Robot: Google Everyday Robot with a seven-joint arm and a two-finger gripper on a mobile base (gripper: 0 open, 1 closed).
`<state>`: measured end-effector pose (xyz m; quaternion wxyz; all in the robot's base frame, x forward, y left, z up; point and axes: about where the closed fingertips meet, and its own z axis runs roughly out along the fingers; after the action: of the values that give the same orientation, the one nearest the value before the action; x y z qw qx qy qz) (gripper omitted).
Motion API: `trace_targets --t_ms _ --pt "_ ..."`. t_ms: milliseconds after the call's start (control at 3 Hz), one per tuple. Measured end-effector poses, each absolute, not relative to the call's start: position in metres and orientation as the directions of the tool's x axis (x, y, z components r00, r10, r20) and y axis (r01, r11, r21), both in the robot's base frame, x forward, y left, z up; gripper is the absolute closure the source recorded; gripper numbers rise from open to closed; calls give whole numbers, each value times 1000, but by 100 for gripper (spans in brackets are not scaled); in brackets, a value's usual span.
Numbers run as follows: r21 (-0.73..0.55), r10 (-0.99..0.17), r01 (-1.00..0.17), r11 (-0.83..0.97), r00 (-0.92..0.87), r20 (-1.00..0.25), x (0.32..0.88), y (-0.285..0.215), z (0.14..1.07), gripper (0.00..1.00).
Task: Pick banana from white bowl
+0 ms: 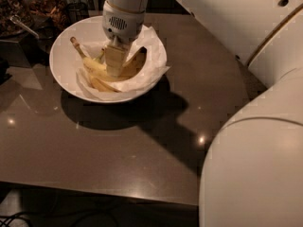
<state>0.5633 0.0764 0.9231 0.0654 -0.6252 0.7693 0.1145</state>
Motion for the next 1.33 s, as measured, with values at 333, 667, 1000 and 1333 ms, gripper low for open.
trace_targets --t_ms 333,667,1000,1333 --pt "97 -947 -988 120 -143 -286 548 82 940 100" --pt "101 -938 -993 58 -89 -334 528 77 953 100" --pt "98 -930 -995 36 -70 -362 505 63 964 100" --pt "93 -922 -995 40 -73 -381 482 44 971 100"
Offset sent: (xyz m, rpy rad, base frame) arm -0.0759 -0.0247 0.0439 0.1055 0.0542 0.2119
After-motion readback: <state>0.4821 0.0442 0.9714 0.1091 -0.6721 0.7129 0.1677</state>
